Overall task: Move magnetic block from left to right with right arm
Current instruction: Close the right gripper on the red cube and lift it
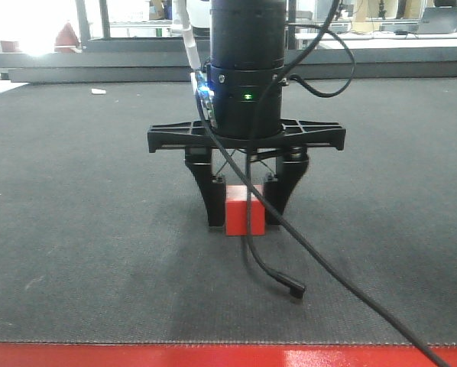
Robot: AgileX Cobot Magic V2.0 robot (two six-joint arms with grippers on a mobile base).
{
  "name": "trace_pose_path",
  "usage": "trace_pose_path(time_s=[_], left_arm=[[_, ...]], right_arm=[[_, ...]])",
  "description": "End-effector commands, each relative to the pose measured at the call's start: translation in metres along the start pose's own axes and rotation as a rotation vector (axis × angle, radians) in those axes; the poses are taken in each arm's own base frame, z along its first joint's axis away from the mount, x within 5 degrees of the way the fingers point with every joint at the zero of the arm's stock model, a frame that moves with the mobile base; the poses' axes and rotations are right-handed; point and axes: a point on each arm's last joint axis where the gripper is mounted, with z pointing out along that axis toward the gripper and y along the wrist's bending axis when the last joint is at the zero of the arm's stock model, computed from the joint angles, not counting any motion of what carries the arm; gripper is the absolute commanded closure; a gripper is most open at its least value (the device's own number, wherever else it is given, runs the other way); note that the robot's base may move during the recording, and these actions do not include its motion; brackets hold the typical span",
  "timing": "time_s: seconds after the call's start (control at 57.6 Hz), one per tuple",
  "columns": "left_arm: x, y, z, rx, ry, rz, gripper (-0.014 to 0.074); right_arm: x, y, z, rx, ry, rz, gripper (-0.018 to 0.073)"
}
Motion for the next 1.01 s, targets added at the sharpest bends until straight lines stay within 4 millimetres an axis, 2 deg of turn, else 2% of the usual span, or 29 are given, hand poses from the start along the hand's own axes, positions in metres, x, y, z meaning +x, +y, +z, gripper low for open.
trace_pose_path(time_s=[0.0,0.191,0.382,0.504,0.729,0.99], left_arm=[[-0.005,0.000,-0.001,0.004,-0.086,-0.005,0.0713],[-0.005,0.000,-0.001,0.004,-0.086,-0.005,0.0713],[-0.005,0.000,-0.001,0.004,-0.086,-0.005,0.0713],[-0.005,0.000,-0.001,0.004,-0.086,-0.005,0.0713],[-0.005,0.000,-0.001,0.004,-0.086,-0.005,0.0713],[-0.005,0.000,-0.001,0.004,-0.086,-0.005,0.0713]], right_arm=[[-0.003,0.000,-0.035,-0.050,-0.074,-0.003,0.0291],[0.000,-0.003,-0.053,-0.075,-0.104,-0.005,0.0315],[0.006,-0.011,-0.084,-0.088,-0.163,-0.037,0.0315],[0.010,-0.025,-0.105,-0.096,-0.198,-0.061,0.0315],[0.027,-0.070,-0.132,-0.094,-0.271,-0.105,0.0315],[0.044,-0.139,-0.137,-0.064,-0.364,-0.170,0.0315]])
